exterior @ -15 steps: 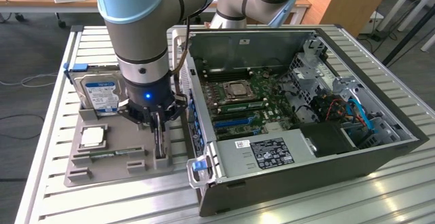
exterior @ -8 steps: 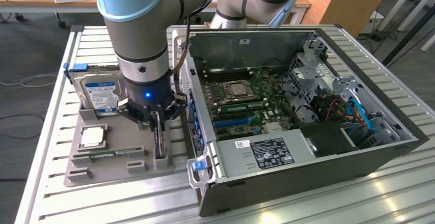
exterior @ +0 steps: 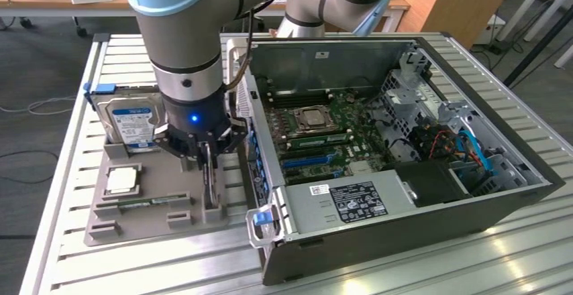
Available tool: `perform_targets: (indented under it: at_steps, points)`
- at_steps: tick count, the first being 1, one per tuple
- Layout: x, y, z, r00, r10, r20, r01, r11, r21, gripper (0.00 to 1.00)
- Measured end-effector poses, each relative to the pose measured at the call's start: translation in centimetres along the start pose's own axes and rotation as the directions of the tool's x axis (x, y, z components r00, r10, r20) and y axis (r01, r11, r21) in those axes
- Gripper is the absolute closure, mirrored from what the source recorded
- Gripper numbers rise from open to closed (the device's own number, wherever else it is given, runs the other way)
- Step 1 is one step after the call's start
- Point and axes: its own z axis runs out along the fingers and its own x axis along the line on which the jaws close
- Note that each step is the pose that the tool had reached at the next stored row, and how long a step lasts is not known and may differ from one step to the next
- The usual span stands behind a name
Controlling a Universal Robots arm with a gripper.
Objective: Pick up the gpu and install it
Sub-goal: 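Pick up the gpu and move the gpu toward the slot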
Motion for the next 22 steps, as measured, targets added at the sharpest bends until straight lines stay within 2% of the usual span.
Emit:
perform_targets:
  at_steps: [10, 22]
  points:
    - [-0.2, 0.12, -2.7, 1.0, 0.0, 0.0, 0.0, 1.0, 0.0, 0.73]
    - [-0.5, 0.3, -7.16, 1.0, 0.0, 0.0001, 0.0, 1.0, 0.0013, 0.73]
